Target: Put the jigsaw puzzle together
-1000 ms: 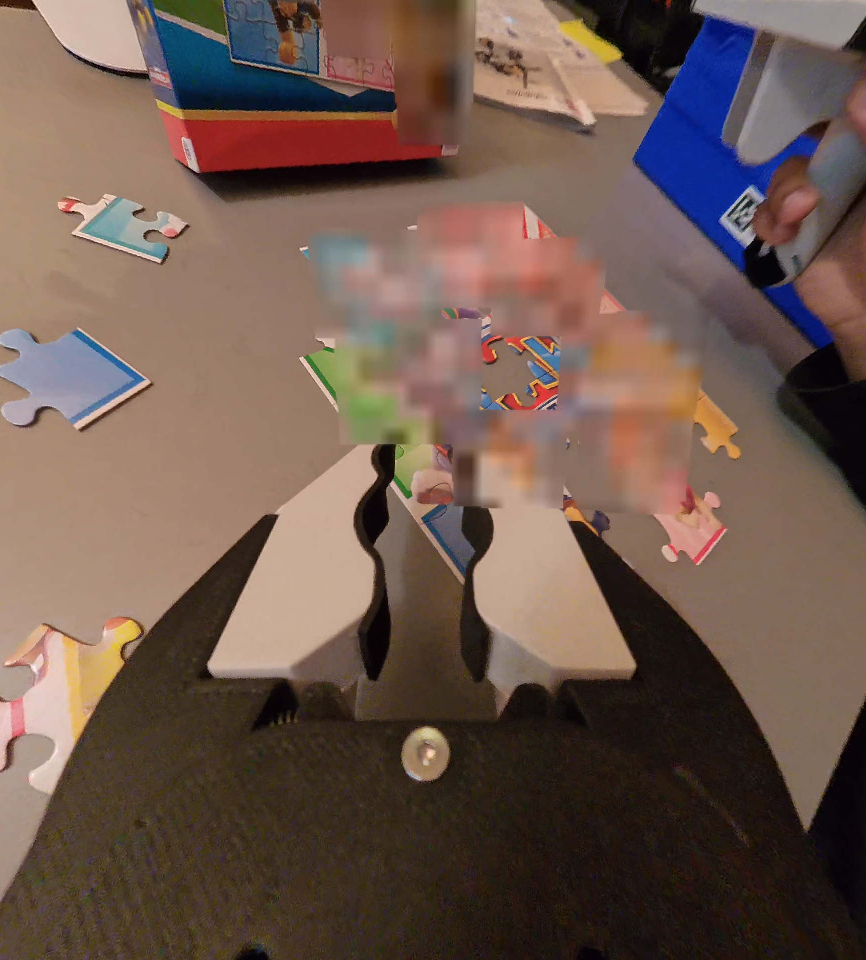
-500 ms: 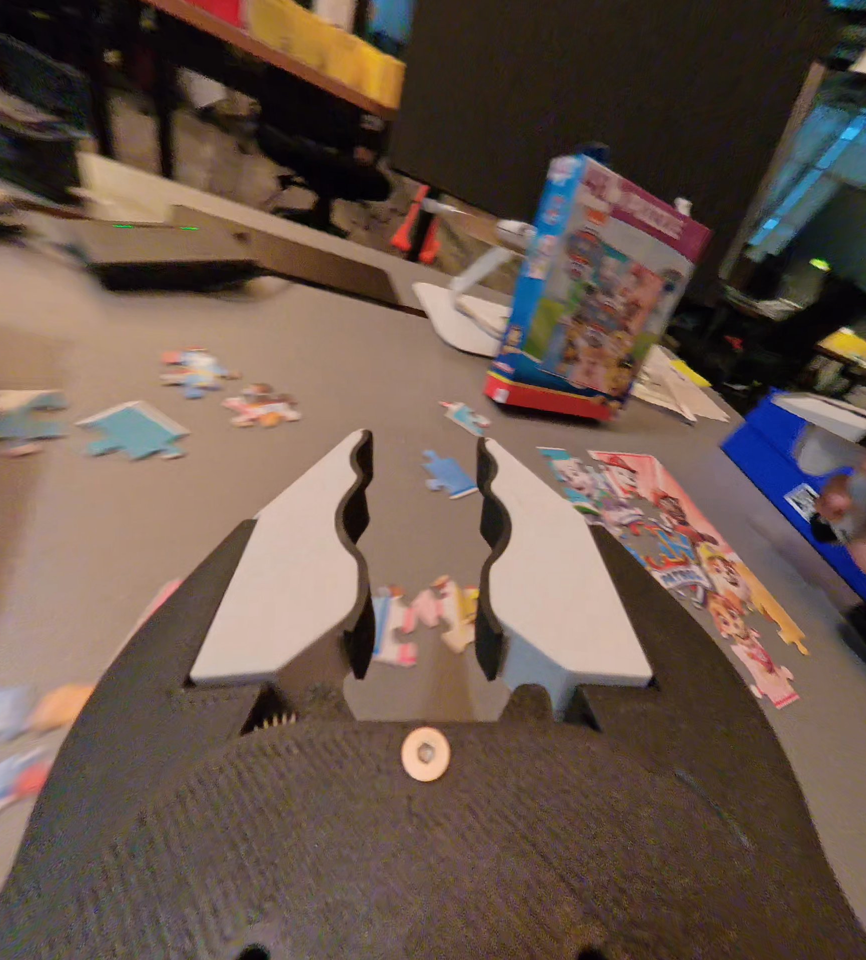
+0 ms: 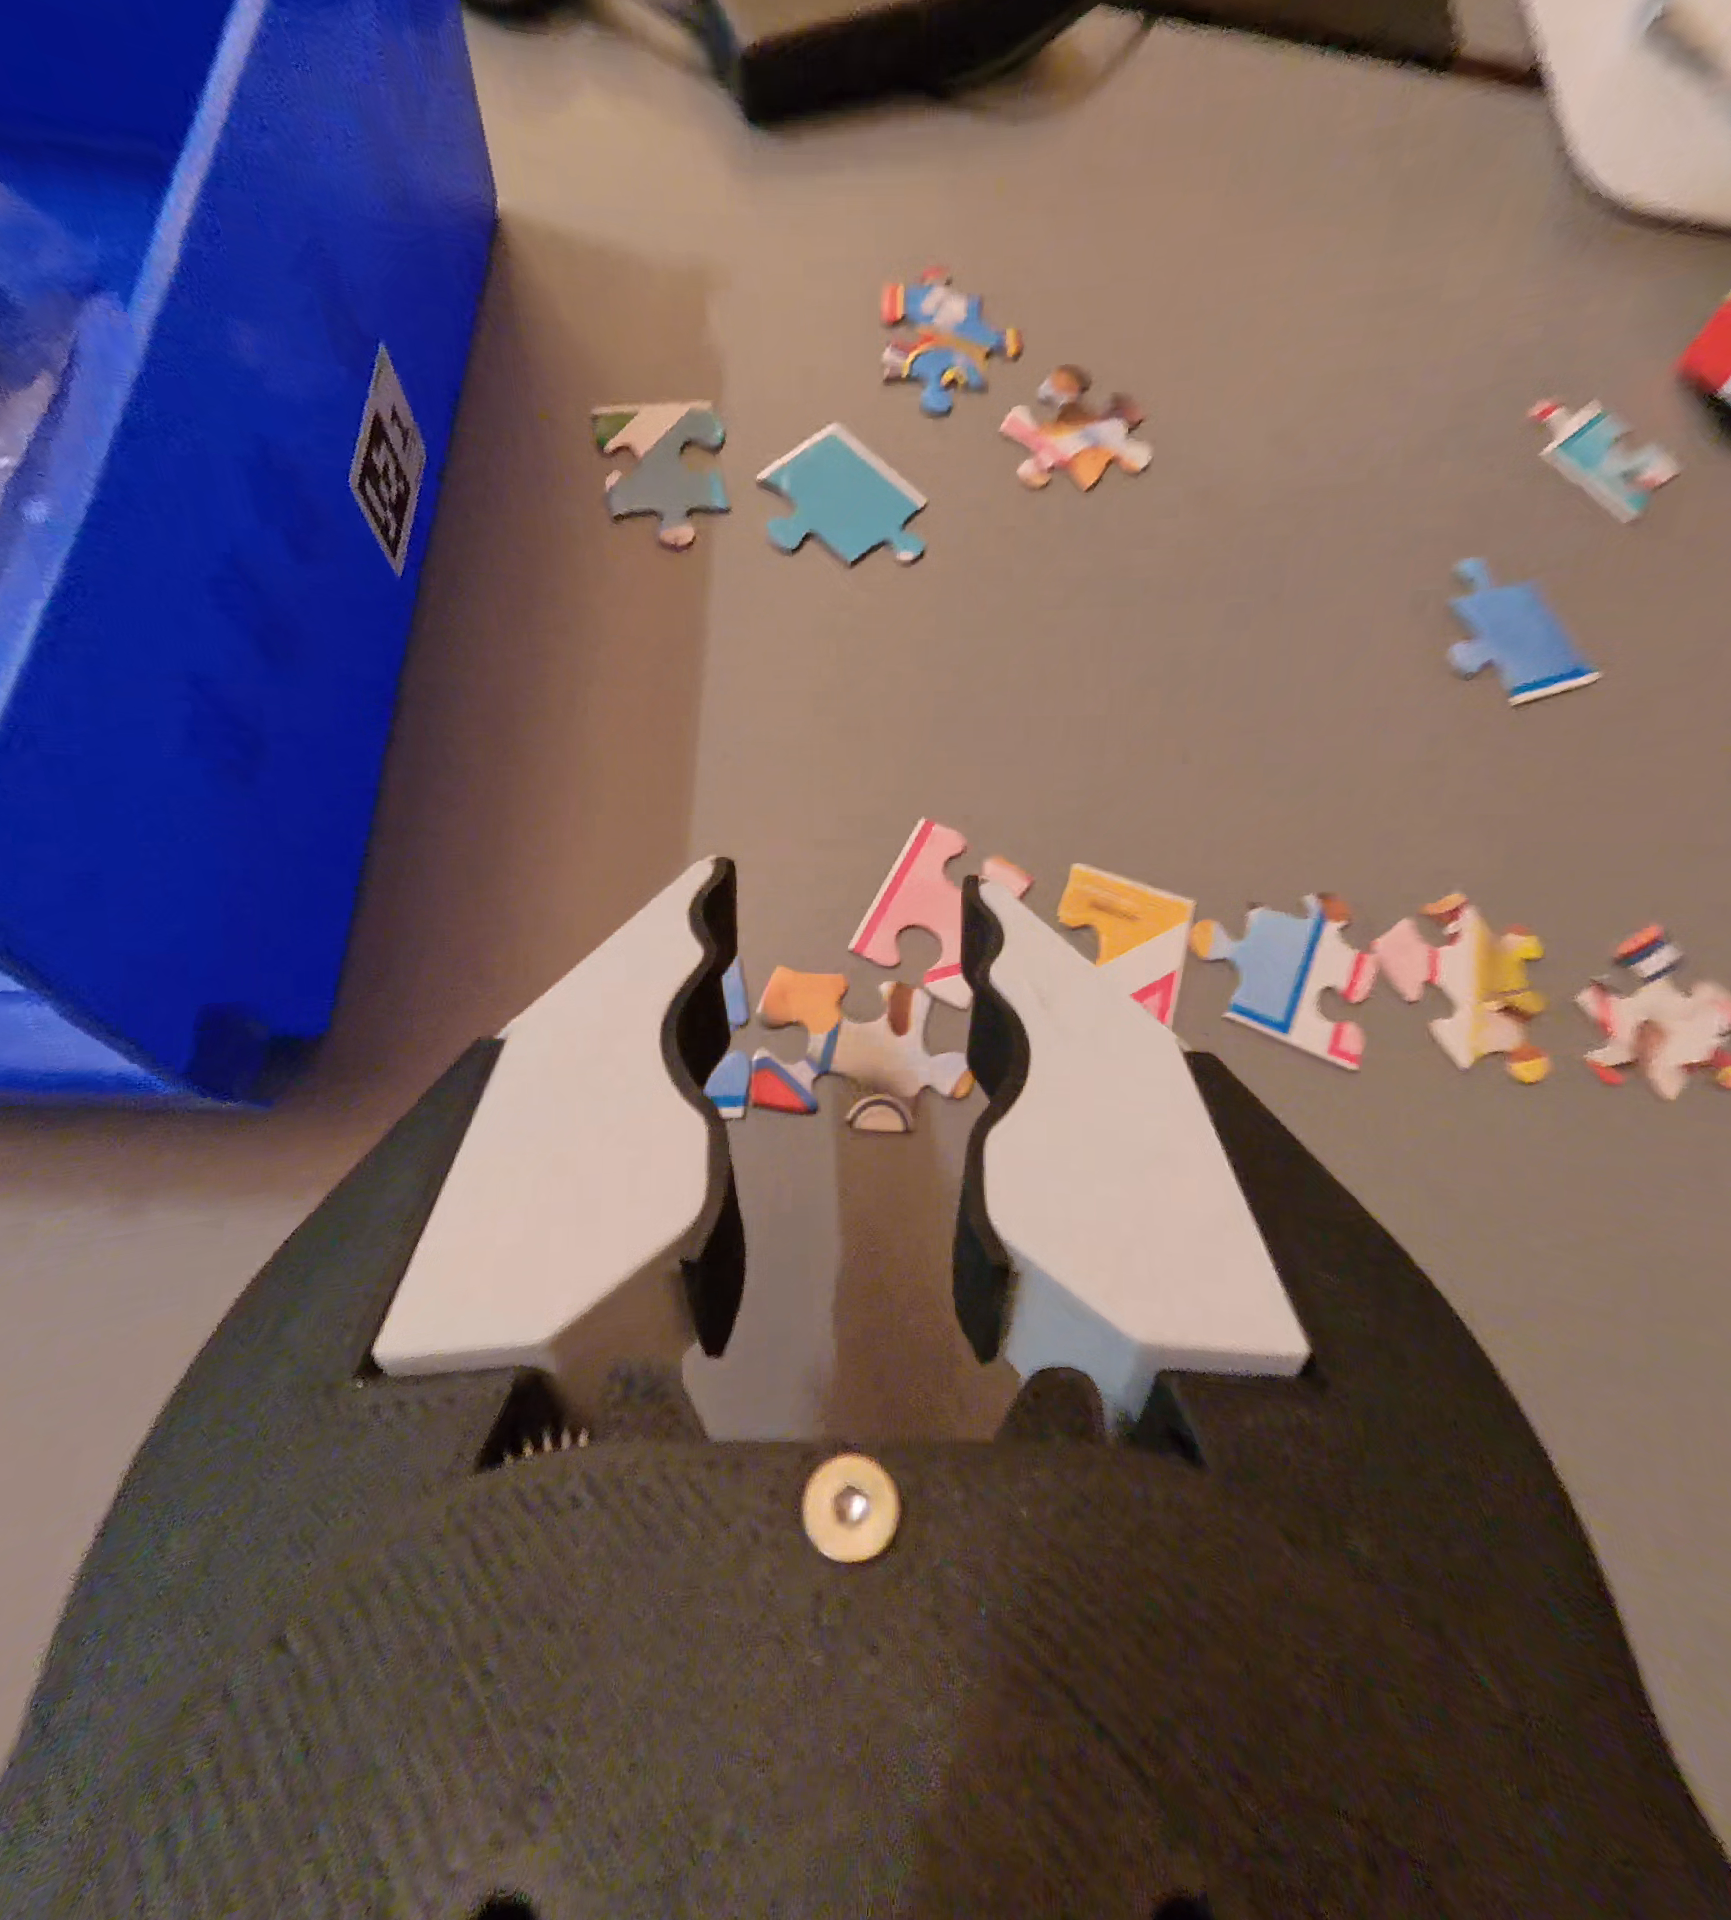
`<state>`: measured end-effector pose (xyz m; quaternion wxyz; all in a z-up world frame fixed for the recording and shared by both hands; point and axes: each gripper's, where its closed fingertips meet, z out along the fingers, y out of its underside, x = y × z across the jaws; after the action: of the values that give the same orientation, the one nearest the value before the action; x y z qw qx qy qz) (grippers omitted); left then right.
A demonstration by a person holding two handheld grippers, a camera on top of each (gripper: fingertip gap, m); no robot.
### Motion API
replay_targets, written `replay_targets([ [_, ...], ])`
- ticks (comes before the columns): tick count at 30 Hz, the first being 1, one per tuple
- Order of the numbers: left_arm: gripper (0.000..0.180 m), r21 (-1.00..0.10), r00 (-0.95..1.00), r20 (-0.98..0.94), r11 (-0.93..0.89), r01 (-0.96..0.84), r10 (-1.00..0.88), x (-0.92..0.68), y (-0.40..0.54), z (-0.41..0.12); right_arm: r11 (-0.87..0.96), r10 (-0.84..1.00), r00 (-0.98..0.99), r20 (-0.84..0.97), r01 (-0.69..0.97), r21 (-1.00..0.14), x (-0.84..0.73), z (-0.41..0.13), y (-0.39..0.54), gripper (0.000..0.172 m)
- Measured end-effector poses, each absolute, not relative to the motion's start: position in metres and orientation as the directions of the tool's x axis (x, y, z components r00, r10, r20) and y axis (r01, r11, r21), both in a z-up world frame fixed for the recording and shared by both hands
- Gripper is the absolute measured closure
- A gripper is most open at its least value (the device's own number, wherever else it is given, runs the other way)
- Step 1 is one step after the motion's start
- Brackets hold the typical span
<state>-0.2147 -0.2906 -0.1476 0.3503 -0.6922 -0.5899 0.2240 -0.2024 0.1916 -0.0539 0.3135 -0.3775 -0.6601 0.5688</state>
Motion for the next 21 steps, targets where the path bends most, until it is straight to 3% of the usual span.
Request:
replay_targets([
  [6,0.135,-0.683,0.212,0.096,-0.09,0.724,0.972,-0.212,-0.292,-0.171,0.078,0.86,-0.509,-0.012,0.155,-0.985,-0.205,-0.059,0.194,0.172],
  [21,0.134,-0.699,0.265,0.119,-0.108,0.706,0.957,-0.213,-0.271,-0.167,0.094,0.861,-0.509,0.001,0.157,-0.983,-0.205,-0.06,0.193,0.172],
])
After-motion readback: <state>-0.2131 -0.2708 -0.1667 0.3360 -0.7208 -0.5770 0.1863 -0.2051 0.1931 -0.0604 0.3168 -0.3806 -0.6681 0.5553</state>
